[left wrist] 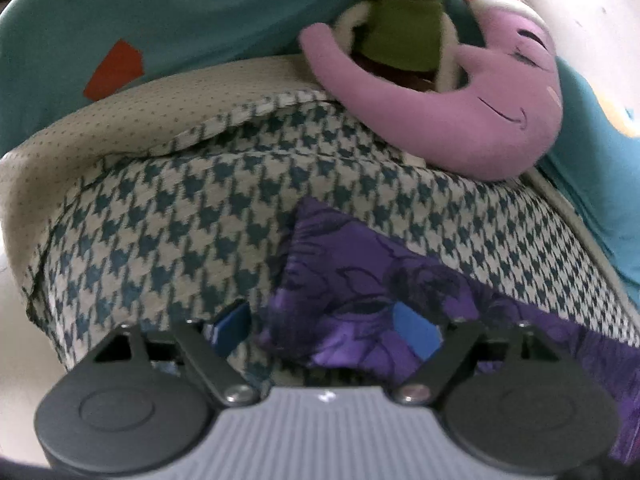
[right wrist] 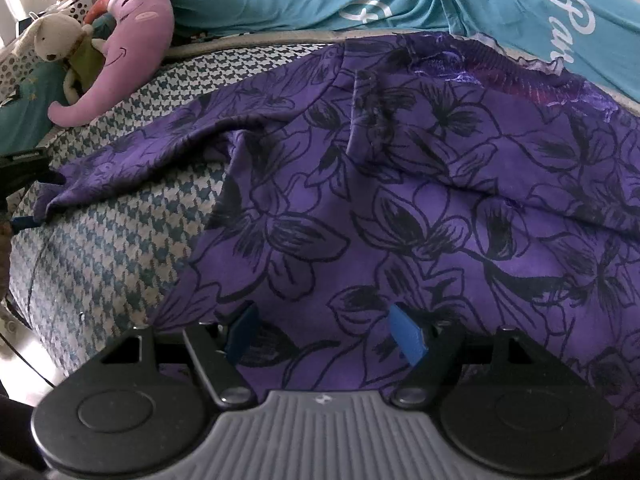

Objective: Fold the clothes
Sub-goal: 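Move the left tool toward the other sleeve near the moon plush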

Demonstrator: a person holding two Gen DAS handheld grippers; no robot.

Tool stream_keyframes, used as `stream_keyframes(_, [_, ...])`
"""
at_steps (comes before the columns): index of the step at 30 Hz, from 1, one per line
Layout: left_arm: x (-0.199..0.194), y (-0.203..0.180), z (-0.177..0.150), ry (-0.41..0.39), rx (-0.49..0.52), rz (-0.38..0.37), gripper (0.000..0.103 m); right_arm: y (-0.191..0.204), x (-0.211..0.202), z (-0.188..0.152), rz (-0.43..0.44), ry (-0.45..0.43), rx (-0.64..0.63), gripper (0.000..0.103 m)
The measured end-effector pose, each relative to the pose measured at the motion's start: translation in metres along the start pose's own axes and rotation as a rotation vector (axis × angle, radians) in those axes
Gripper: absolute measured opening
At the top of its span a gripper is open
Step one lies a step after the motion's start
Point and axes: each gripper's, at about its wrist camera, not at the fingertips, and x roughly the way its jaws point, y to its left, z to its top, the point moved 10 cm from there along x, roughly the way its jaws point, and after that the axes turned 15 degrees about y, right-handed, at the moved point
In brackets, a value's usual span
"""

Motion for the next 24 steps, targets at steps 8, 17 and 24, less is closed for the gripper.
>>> stream_keyframes(8, [-0.012,-0.028,-0.011,-0.041,0.068,-0.024,0.027,-0.001,0.005,0.001,-0.002,0.001,-0.002,0.072])
stream_keyframes(17, [-0.045,-0.103,-0.044,-0.076,0.261,-0.194,0.024,-0.002,0.006,0.003,-0.009,-0.007,-0.002,0.072])
stream_keyframes(24, [-0.057,-0.186,-0.11,-0.035,0.487,-0.34,0.024,-0.003,0.007,0.004,-0.025,-0.015,-0.007,0.072])
